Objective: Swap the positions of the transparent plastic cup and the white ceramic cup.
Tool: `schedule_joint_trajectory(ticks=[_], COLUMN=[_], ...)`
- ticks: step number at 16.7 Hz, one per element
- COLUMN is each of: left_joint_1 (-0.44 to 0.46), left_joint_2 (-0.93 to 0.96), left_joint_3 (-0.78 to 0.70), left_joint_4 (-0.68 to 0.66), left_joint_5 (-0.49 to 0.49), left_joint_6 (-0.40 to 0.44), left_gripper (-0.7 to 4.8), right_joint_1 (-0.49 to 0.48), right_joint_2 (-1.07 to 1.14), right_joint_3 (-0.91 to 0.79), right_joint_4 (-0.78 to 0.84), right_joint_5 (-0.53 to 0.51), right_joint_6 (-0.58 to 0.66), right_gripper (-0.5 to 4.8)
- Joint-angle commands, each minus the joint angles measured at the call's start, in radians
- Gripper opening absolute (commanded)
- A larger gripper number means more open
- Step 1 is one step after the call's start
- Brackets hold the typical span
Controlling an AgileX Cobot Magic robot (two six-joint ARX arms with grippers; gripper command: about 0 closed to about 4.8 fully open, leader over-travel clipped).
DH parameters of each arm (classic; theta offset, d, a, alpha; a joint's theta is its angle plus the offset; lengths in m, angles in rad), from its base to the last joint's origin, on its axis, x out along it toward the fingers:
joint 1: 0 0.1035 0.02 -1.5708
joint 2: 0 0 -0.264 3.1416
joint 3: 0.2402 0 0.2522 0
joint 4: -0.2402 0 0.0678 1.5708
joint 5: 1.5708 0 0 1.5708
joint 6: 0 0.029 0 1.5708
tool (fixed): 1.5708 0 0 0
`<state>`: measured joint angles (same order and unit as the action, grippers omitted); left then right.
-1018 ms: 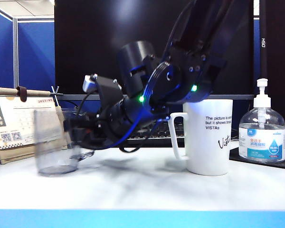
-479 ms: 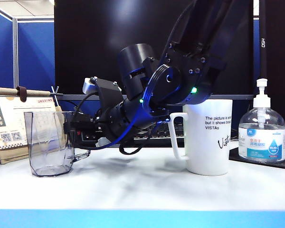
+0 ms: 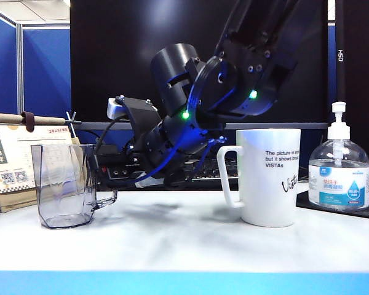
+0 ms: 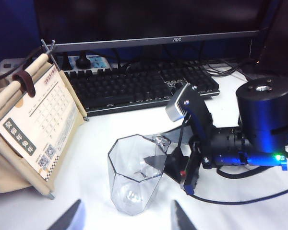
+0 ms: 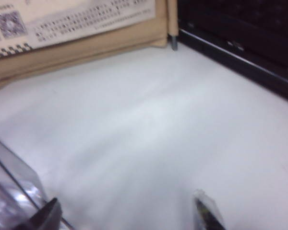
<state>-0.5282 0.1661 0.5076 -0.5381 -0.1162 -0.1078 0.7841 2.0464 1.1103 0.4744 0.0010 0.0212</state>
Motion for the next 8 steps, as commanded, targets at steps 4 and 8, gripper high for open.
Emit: schedule_joint_trajectory(ticks=[4,8], left_joint_1=[0.001,0.001], left_joint_2=[-0.001,-0.001], left_joint_3=[0.002,0.002], left_joint_4=[0.016,0.016], left_joint_5=[0.000,-0.003], left_joint_6=[0.004,0.005], left_gripper=[2.00,2.00], right_joint_1=[0.011,0.016], right_joint_2=[-0.091,-0.157], right_joint_3=[0.000,0.000], right_joint_4=[-0.156,-0.212], right_joint_5=[0.026,0.031], right_joint_6=[-0.003,-0.003], right_gripper=[3.47,3.47])
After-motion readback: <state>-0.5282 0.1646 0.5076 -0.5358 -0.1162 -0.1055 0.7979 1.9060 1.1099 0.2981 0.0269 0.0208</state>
